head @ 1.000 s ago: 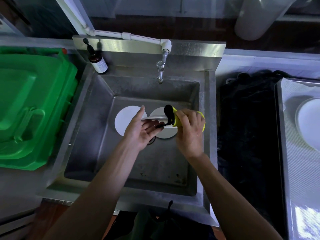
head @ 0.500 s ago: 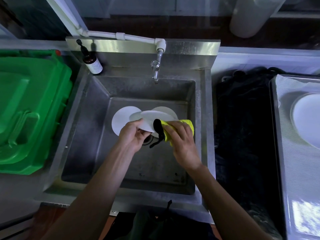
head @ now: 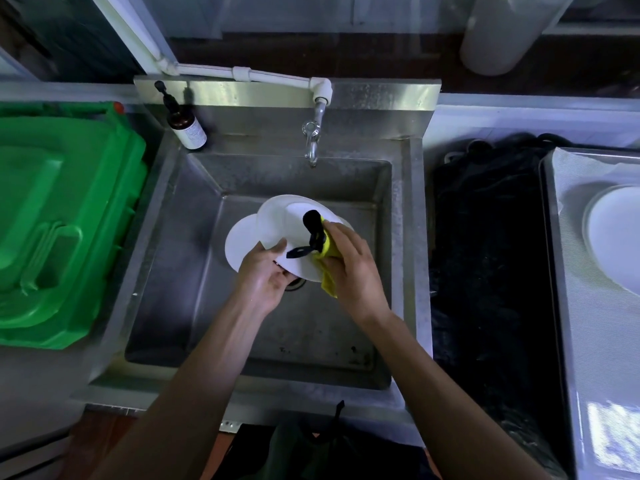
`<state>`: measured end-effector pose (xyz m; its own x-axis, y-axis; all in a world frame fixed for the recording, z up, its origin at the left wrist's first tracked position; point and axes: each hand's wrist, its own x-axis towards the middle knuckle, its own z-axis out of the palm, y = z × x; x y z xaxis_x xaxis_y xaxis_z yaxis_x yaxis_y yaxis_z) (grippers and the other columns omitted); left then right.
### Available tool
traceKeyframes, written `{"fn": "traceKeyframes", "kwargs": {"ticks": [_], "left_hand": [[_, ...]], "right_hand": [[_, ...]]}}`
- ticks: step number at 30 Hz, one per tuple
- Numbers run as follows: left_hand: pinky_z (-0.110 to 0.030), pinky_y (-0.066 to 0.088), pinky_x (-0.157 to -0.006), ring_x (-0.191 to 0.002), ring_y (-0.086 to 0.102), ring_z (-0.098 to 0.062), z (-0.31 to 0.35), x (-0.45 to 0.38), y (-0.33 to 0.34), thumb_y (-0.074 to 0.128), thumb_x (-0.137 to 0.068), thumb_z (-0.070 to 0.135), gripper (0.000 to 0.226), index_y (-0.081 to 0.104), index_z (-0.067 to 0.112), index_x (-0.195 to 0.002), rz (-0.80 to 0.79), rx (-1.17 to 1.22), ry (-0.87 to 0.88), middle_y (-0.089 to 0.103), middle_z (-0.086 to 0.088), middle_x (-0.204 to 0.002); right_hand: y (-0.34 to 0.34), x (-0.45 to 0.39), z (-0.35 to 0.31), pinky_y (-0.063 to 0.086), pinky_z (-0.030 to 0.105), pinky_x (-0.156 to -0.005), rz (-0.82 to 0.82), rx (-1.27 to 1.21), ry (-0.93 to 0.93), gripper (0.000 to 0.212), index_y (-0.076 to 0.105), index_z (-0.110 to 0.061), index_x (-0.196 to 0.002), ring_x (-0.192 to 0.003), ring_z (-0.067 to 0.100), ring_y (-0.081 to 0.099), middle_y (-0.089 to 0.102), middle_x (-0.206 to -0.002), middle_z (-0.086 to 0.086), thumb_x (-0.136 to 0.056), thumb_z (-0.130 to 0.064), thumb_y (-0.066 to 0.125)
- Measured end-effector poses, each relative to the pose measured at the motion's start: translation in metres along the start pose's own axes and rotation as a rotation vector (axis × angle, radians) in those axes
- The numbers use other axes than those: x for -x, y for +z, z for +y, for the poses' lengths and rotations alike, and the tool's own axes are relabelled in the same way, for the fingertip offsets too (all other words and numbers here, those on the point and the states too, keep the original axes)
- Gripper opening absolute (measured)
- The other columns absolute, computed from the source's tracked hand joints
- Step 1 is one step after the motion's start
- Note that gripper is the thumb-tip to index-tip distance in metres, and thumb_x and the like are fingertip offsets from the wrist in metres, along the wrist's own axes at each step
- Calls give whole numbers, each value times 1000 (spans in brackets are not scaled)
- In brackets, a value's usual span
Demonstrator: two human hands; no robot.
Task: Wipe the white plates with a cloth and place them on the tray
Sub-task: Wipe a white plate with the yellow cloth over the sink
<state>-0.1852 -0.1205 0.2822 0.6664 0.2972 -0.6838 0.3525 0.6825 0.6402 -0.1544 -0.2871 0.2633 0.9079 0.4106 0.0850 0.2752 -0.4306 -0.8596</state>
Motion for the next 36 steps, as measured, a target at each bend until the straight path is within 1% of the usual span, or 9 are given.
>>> {"fn": "traceKeyframes", "kwargs": {"ticks": [3,5,10,14,17,22,25,31,36], "left_hand": [[-45,58,-85,-103,71,-31,-1,5,4,64,-90,1,44,62,6,-134,-46,-61,42,69,-20,-127],[-40,60,-80,-97,72,-27,-3,7,6,58,-95,3,41,60,5,-136,-56,-49,54,71,-17,-121],[-36,61,-74,-103,72,-26,-8,10,2,52,-102,8,37,58,5,-139,-24,55,42,70,-16,-127],[-35,61,-78,-107,71,-26,-10,12,7,51,-104,11,38,57,6,-141,-14,65,61,68,-16,-131],[-36,59,-81,-109,69,-27,-12,12,8,48,-104,10,39,55,7,-143,-12,57,55,66,-17,-134],[-37,62,-75,-110,71,-27,-12,15,5,51,-103,12,40,55,7,-142,-69,29,58,67,-17,-132],[-44,62,-83,-121,65,-33,-11,17,0,57,-99,12,45,54,5,-143,-106,41,46,64,-18,-135],[-55,56,-96,-128,60,-35,-10,20,-19,59,-94,9,48,54,8,-142,-198,-13,32,62,-15,-139],[-50,61,-82,-127,61,-33,-7,24,-29,62,-87,5,50,59,9,-137,-242,-67,14,66,-9,-135]], "right_hand": [[7,-5,-5,39,43,-113,11,-25,30,58,45,-21,-147,-136,19,41,49,-149,2,-94,-9,63],[13,-3,-5,35,47,-115,2,10,28,55,46,-20,-148,-142,19,37,46,-153,5,-96,-13,62],[21,10,4,11,53,-120,-28,221,28,47,37,-31,-154,-155,21,13,23,-166,-1,-107,-30,41],[25,21,4,7,62,-119,-52,225,44,47,33,-34,-155,-156,19,4,18,-167,-5,-108,-32,35],[30,26,-1,6,64,-119,-37,288,34,47,33,-33,-155,-156,20,1,17,-167,-4,-108,-32,33],[32,30,3,2,63,-120,-35,219,143,48,22,-38,-157,-155,15,-9,6,-168,-8,-110,-38,27],[27,27,11,3,63,-121,-16,114,239,49,19,-39,-158,-155,15,-11,3,-169,-9,-109,-42,24],[14,13,27,5,54,-125,-9,6,296,52,17,-32,-159,-155,16,-7,-2,-169,-5,-109,-38,29],[0,-7,32,8,46,-126,-30,-92,357,54,17,-30,-160,-154,14,0,4,-168,-5,-109,-37,32]]}}
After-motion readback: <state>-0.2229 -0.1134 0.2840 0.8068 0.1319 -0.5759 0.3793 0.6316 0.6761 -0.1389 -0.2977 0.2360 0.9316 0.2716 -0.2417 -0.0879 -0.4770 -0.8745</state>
